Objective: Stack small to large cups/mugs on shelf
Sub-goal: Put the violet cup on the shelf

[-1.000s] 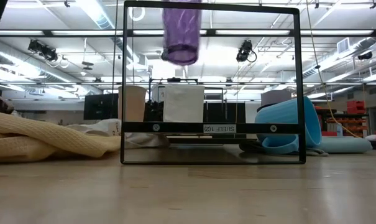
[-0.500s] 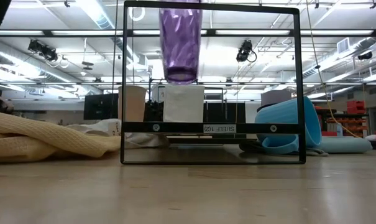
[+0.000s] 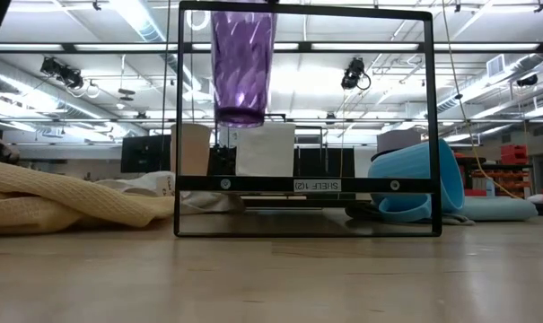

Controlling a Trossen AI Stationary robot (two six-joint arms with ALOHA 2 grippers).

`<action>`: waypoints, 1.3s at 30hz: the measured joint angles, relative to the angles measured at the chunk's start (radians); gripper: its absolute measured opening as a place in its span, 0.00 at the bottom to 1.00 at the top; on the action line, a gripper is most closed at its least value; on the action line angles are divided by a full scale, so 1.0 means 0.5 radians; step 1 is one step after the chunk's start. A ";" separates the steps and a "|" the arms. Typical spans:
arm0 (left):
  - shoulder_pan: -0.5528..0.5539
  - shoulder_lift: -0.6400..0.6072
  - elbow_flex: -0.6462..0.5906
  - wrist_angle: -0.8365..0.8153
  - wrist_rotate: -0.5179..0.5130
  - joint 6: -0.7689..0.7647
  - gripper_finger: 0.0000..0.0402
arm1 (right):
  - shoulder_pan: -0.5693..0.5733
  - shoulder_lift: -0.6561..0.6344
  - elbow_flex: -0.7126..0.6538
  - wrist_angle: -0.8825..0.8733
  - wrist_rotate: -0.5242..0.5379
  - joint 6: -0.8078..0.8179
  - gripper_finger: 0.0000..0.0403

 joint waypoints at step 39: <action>-0.110 0.187 0.001 0.164 0.238 -0.399 0.03 | 0.001 -0.059 -0.002 -0.037 -0.092 0.128 0.04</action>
